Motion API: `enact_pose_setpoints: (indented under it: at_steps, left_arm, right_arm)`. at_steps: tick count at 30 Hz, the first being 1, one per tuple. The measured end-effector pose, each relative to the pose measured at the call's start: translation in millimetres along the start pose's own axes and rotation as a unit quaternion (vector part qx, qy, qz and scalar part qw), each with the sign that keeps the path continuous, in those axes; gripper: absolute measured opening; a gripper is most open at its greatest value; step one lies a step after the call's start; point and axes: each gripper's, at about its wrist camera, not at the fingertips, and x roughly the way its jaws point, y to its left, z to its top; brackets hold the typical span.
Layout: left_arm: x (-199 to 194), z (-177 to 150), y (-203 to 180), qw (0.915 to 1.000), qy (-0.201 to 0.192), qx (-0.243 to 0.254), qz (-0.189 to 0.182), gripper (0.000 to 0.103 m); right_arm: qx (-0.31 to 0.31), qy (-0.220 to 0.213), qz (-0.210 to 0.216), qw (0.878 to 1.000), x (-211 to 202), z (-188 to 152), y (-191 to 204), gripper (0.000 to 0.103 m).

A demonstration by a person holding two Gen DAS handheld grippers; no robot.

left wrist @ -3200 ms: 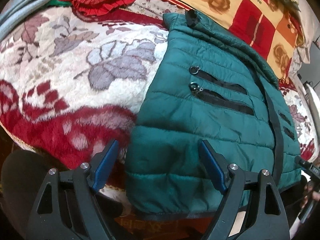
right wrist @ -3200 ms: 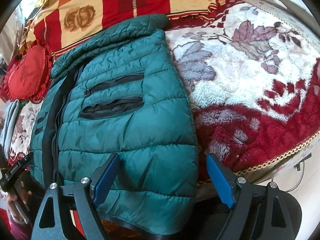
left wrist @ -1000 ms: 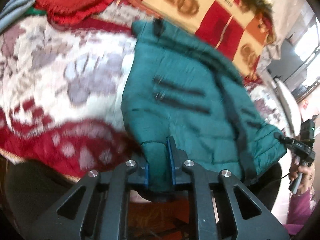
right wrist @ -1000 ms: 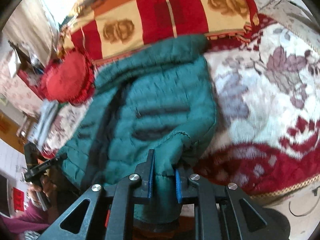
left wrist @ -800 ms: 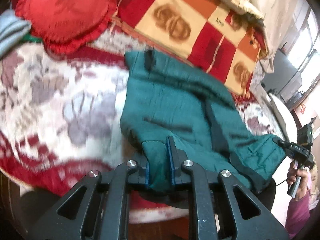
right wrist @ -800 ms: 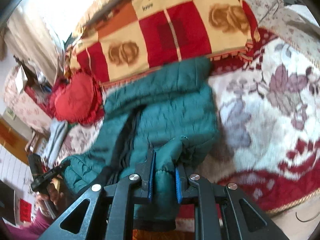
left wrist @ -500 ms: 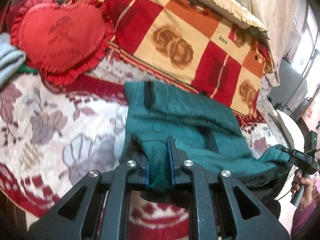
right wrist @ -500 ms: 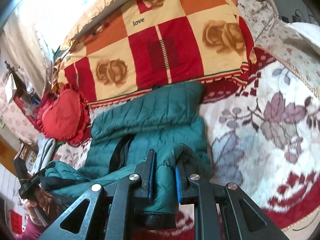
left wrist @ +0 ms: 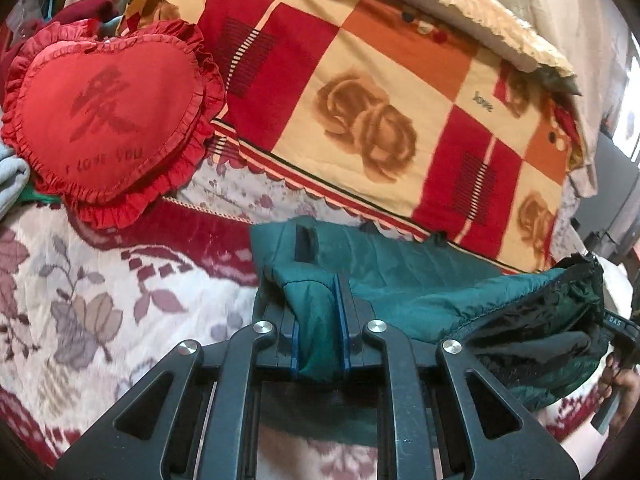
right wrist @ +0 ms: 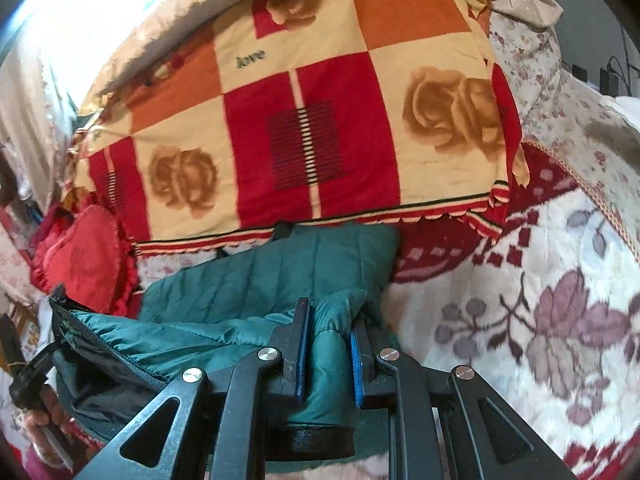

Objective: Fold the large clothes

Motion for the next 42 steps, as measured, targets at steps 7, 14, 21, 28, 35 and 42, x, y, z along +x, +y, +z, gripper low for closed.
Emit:
enact_pose_setpoints:
  at_steps: [7,14,21,28,35,42]
  left_arm:
    - [52.3,32.2,6.7,0.9992,0.009,-0.029,0.024,0.013]
    - [100.2,54.0,3.1,0.9985,0.016,-0.02,0.047,0.013]
    - [162.5,45.7,15.0,0.9945,0.063,-0.059,0.059,0.015]
    - [159.9,60.1,30.6,0.9917,0.092,-0.089,-0.014,0.028]
    - [120.5,69.7,29.5,0.9922,0.024,-0.116,-0.038,0.084]
    - [137.8,41.4,-6.1,0.9977,0.055,-0.037,0.01,0.084]
  right_arm:
    - [0.011,0.005,-0.044,0.999,52.3,31.9,-3.3,0.015]
    - [0.009,0.005,-0.064,0.998,96.4,53.6,-1.2,0.015]
    - [0.105,0.027,-0.052,0.993,161.5,44.3,-33.8,0.028]
    - [0.12,0.008,-0.027,0.992,138.5,47.1,-43.6,0.052]
    - [0.066,-0.038,-0.036,0.996,96.6,41.0,-15.5,0.076]
    - [-0.137,0.027,-0.045,0.989,163.4,17.2,82.0,0.065]
